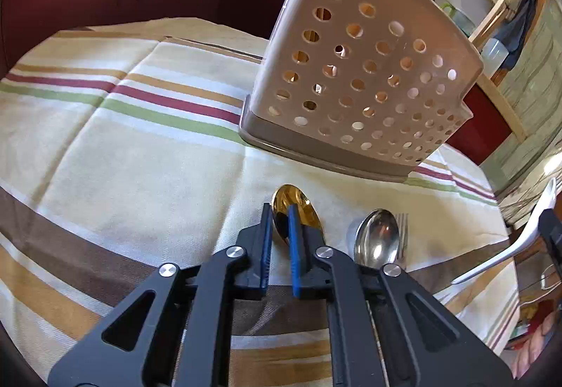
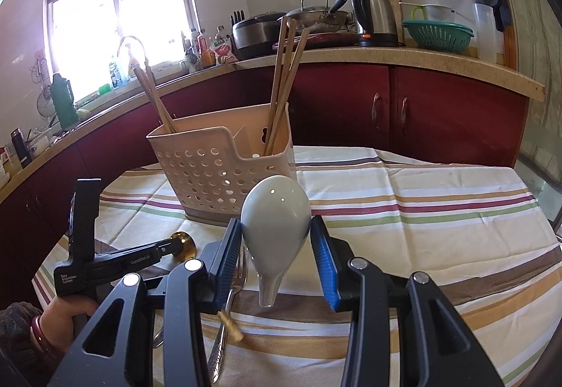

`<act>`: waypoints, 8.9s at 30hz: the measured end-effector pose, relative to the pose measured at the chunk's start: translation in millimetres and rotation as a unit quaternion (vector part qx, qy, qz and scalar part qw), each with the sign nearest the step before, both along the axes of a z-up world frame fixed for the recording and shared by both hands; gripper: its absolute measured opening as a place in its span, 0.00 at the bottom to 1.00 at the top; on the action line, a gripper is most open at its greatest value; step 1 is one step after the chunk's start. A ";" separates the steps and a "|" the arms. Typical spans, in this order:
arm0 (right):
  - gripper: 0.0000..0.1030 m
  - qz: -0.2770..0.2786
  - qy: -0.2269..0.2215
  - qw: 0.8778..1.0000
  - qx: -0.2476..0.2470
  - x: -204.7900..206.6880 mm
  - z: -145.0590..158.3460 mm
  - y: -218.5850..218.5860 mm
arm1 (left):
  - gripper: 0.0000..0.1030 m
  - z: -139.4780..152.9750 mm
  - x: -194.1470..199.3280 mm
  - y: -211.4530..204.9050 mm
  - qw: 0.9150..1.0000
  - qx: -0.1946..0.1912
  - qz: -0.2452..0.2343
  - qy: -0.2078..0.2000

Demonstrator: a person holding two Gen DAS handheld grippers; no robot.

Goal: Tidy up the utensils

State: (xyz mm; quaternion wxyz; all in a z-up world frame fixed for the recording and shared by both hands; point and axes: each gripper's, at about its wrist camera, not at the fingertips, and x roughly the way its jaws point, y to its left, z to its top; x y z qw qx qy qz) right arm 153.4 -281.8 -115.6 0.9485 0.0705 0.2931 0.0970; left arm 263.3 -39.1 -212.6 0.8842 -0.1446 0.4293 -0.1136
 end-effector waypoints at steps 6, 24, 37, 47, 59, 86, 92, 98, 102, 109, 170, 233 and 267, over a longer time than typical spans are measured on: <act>0.40 0.000 0.001 1.000 -0.006 0.2 0.3 2.2 | 0.05 14.2 -7.0 -3.2 0.999 0.009 -0.014 -0.040; 0.40 -0.005 -0.044 0.999 -0.014 -15.3 25.0 11.8 | 0.02 110.0 -59.0 -6.0 0.974 0.036 -0.032 -0.220; 0.40 0.014 -0.137 0.990 -0.002 5.1 77.6 18.9 | 0.02 188.1 -47.7 -1.6 0.936 0.080 -0.030 -0.341; 0.40 0.021 -0.203 0.979 -0.003 38.6 110.3 20.9 | 0.02 231.1 -18.8 -2.5 0.898 0.139 -0.016 -0.417; 0.40 0.024 -0.192 0.981 -0.018 77.2 88.7 28.3 | 0.02 209.7 30.7 -4.2 0.894 0.177 -0.008 -0.411; 0.46 0.012 -0.091 0.994 -0.055 99.5 18.0 41.6 | 0.46 140.6 47.3 -24.5 0.909 0.192 -0.058 -0.366; 0.50 0.012 -0.091 0.995 -0.047 97.4 24.0 37.9 | 0.66 143.4 46.6 -30.6 0.913 0.180 -0.070 -0.360; 0.50 0.010 -0.101 0.994 -0.040 77.3 36.3 34.9 | 0.84 155.8 45.3 -24.1 0.927 0.137 -0.076 -0.340; 0.50 0.002 -0.094 0.995 -0.032 61.5 38.4 28.5 | 0.86 162.9 44.2 -17.7 0.937 0.109 -0.076 -0.322; 0.50 -0.005 -0.066 0.997 -0.035 37.9 26.9 21.3 | 0.90 164.4 13.7 -19.1 0.944 0.119 -0.076 -0.298; 0.50 0.035 0.069 0.996 -0.042 39.1 -42.9 62.5 | 0.39 28.8 -33.7 13.5 0.986 0.136 -0.076 -0.053; 0.23 0.009 -0.062 0.998 -0.019 4.9 20.6 62.8 | 0.38 99.6 -58.1 46.2 0.979 0.120 -0.034 -0.161; 0.23 0.032 -0.200 0.979 0.029 44.5 129.7 47.2 | 0.38 236.6 -26.2 17.7 0.941 0.093 -0.048 -0.323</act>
